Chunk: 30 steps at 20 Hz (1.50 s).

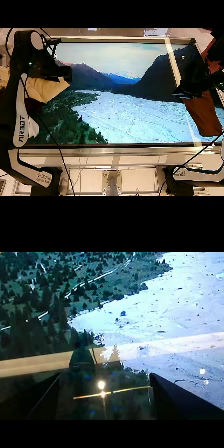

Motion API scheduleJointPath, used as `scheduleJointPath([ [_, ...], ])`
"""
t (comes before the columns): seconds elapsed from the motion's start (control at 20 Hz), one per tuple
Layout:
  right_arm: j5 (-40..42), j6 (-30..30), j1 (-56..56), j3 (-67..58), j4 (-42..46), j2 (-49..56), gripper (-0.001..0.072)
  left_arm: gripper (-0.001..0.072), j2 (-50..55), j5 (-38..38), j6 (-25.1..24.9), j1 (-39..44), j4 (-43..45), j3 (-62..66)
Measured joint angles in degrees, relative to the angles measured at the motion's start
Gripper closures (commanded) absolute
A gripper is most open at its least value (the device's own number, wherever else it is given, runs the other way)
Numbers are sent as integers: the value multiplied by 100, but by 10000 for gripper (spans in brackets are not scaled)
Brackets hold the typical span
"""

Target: Fold the shirts.

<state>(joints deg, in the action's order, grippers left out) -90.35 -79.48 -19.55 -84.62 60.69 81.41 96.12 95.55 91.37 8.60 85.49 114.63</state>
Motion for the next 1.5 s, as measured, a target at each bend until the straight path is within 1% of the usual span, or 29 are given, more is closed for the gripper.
scheduleJointPath([
  [0.15, 2, -2, 0, 0, 2, 0, 418, 83, 0, -310, -63, 0, 20, 0],
  [0.25, 2, -2, 0, 0, 2, 0, 418, 82, 0, -645, -151, 0, 107, 0],
  [0.35, 4, -2, 0, 0, 2, 0, 417, 82, 0, -1003, -291, 0, 529, 0],
  [0.5, 4, -4, 0, 0, 0, 0, 418, 81, 13, -1613, -326, -142, 1521, 0],
  [0.55, 4, -4, 0, 0, 2, 0, 418, 79, 31, -1801, -282, -251, 1749, 0],
  [0.6, 4, -4, 0, 0, 0, 0, 418, 57, 57, -1974, -190, -400, 1932, 0],
  [0.65, 4, -4, 0, 0, 2, 0, 418, 57, 92, -2085, -76, -584, 2081, 0],
  [0.75, 4, -4, 0, 0, 0, 0, 418, 57, 160, -2164, 221, -1010, 2260, 0],
  [0.9, 107, -7, 0, 0, -4, 0, 418, 60, 245, -2063, 730, -1847, 2330, -4],
  [1.05, 407, -20, 0, 0, -57, 0, 418, 60, 310, -1982, 1023, -2761, 1810, -63],
  [1.2, 857, -35, 0, 0, -289, 0, 418, 60, 485, -1930, 1067, -3571, 680, -131],
  [1.35, 1281, -245, 0, 0, -776, 0, 418, 58, 800, -1838, 868, -3982, -343, -160],
  [1.5, 1541, -387, 0, 0, -1237, 0, 418, 58, 1132, -1832, 743, -4072, -837, -170],
])
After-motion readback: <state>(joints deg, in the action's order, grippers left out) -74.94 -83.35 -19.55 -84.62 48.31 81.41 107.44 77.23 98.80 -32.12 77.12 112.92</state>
